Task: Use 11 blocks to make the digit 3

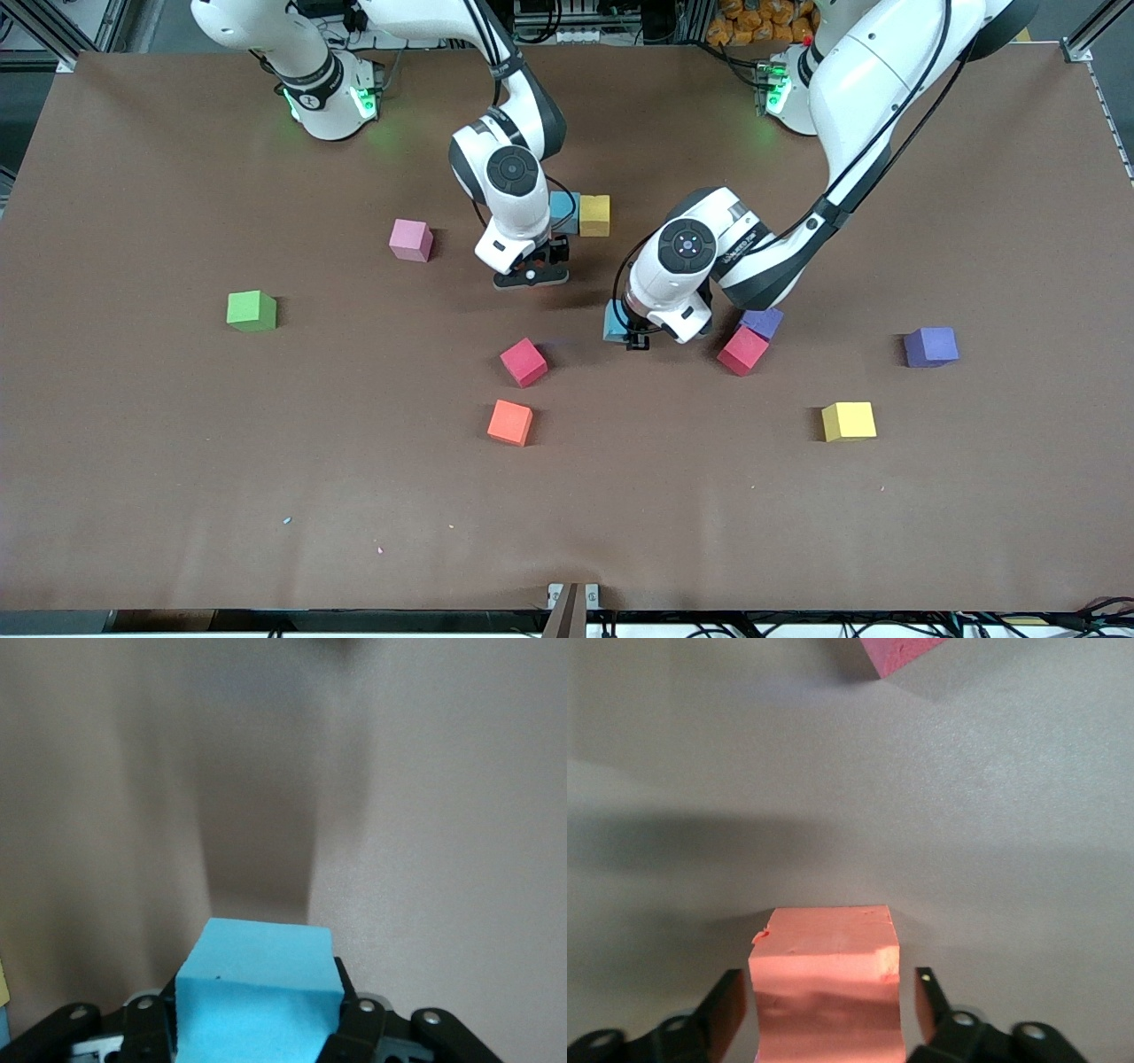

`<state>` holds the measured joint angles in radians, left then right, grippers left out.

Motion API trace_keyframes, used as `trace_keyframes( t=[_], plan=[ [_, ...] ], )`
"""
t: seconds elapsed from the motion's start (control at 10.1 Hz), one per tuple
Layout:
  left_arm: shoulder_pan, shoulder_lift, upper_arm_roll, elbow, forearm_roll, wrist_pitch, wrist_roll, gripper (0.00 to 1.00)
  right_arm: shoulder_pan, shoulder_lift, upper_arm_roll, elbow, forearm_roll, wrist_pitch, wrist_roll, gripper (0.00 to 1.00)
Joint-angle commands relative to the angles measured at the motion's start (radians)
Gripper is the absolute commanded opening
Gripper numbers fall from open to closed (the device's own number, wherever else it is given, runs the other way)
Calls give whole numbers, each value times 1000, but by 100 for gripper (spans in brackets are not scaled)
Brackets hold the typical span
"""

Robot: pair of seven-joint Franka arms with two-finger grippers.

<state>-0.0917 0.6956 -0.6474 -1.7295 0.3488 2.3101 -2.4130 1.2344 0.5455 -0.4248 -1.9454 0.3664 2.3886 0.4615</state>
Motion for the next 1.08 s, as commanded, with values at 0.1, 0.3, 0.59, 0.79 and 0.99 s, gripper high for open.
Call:
trace_keyframes(
  t=[0.1,0.3,0.59,0.79,0.99],
  plan=[
    [-9,-4,-3,-8,22,11,-12,23,7,-19,-9,-4,-6,-9,19,100],
    [-11,-4,-3,-8,21,12,-29,23,-6,-44,-15,14,-6,-32,9,100],
    [-16,-7,-1,-47,22,77,-113,23,-61,-134,-15,43,-6,-178,3,100],
    [-31,-7,-1,-62,22,84,-153,23,-84,-183,-32,40,-15,-245,-1,100],
    [-45,-11,0,-88,22,113,-205,23,-85,-194,-67,31,-23,-270,-10,100]
  ],
)
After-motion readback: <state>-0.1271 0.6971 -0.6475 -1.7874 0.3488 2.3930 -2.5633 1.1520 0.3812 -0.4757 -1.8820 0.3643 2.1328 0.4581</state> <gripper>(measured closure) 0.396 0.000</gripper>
